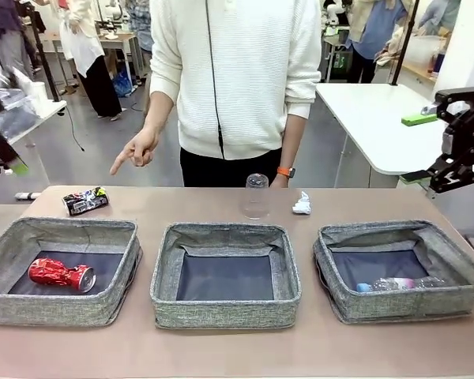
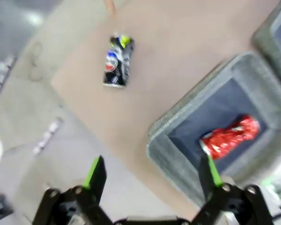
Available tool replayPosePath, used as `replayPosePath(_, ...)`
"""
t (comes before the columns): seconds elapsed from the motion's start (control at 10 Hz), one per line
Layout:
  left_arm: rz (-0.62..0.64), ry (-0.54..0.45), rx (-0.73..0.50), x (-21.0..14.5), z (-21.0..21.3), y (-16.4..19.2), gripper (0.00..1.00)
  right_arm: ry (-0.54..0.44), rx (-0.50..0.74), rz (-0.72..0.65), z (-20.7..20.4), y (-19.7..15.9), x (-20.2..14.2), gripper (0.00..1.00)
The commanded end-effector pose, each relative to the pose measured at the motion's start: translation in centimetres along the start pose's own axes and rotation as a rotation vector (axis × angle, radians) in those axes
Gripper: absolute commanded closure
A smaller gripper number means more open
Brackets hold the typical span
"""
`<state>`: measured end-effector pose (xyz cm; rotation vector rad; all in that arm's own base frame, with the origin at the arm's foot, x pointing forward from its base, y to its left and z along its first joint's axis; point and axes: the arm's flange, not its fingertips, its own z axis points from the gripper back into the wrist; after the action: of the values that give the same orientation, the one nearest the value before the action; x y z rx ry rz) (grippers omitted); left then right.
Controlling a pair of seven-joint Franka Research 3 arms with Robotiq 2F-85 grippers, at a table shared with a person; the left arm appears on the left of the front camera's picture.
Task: Sort the waste into the appropriate baskets.
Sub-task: Pick up the waste item pointed out by the person.
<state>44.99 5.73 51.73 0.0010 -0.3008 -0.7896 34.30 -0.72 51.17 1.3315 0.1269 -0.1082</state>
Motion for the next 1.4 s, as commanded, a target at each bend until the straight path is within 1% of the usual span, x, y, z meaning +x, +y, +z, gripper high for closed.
replayPosePath(0.0, 0.01, -0.071, -0.003, -0.8, 3.1, 0.7, 0.0, 0.008, 0.004, 0.009, -0.1, 0.1, -0.1, 0.0)
replayPosePath(0.3, 0.01, -0.071, -0.003, -0.8, 3.1, 0.7, 0.0, 0.008, 0.004, 0.009, -0.1, 0.1, -0.1, 0.0)
replayPosePath(0.4, 0.017, -0.037, 0.014, -0.4, 1.9, 0.6, 0.0, 0.008, 0.004, 0.009, -0.1, 0.1, -0.1, 0.0)
replayPosePath(0.5, -0.039, -0.008, 0.052, 1.2, 0.3, 1.7, 0.0, 0.008, 0.004, 0.009, -0.1, 0.1, -0.1, 0.0)
replayPosePath(0.6, -0.172, -0.013, -0.027, 3.0, -1.0, 3.6, 0.0, 0.008, 0.004, 0.009, -0.1, 0.1, -0.1, 0.0)
replayPosePath(0.7, -0.262, -0.035, -0.073, 4.2, -2.1, 5.6, 0.0, 0.008, 0.004, 0.009, -0.1, 0.1, -0.1, 0.0)
replayPosePath(0.8, -0.287, -0.029, -0.09, 4.8, -3.3, 7.6, 0.0, 0.008, 0.004, 0.009, -0.1, 0.1, -0.1, 0.0)
replayPosePath(0.9, -0.33, -0.045, -0.144, 5.3, -4.4, 9.3, 0.0, 0.008, 0.004, 0.009, -0.1, 0.1, -0.1, 0.0)
replayPosePath(1.0, -0.337, -0.047, -0.166, 6.2, -6.3, 11.1, 0.0, 0.008, 0.004, 0.009, -0.1, 0.1, -0.1, 0.0)
replayPosePath(1.1, -0.316, -0.024, -0.203, 6.9, -8.2, 12.3, 0.0, 0.008, 0.004, 0.009, -0.1, 0.1, -0.1, 0.0)
replayPosePath(1.2, -0.296, -0.011, -0.261, 7.2, -10.1, 13.2, 0.0, 0.008, 0.004, 0.009, -0.1, 0.1, -0.1, 0.0)
replayPosePath(1.3, -0.28, -0.025, -0.285, 7.4, -11.6, 14.0, 0.0, 0.008, 0.004, 0.009, -0.1, 0.1, -0.1, 0.0)
